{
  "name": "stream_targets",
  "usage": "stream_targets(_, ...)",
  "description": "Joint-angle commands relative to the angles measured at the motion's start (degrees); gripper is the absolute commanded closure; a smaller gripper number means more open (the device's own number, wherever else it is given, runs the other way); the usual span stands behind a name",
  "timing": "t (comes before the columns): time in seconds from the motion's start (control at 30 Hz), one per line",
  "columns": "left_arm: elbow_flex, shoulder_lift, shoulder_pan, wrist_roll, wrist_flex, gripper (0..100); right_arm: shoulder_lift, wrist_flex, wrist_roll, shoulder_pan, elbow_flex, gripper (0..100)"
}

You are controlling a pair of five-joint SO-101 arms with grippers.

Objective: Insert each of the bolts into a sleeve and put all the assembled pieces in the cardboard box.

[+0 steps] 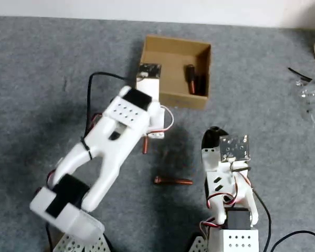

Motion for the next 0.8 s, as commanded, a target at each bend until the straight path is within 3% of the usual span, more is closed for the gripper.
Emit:
stream_targets(0.0,2.2,-9.7,1.5,-0.4,0.4,99,-1.2,-2.4,0.8,0.3,5.1,99.5)
stream_targets(0.27,12.4,-25.2,1.3,-1.9,-2.0,99,-1.2,-2.5,0.8,0.3,5.1,99.5)
stream_targets(0.43,21.7,-34.3,1.3,-2.9,-9.8,99,-1.2,-2.5,0.8,0.3,5.1,99.5)
stream_targets(0.77,43.9,-54.7,1.3,-14.1,-28.3,99,-1.2,-2.5,0.8,0.3,5.1,99.5)
